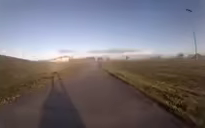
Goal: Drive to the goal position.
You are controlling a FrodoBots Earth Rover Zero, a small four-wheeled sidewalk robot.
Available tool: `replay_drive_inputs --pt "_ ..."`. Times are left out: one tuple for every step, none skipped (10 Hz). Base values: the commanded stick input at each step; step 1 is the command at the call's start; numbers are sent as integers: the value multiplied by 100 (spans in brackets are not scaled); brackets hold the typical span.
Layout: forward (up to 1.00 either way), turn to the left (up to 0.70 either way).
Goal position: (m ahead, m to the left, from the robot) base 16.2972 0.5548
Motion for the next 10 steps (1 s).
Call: replay_drive_inputs --pt "70 0" --pt "70 0" --pt "70 0" --pt "70 0" --pt "70 0" --pt "70 0" --pt "70 0" --pt "70 0" --pt "70 0" --pt "70 0"
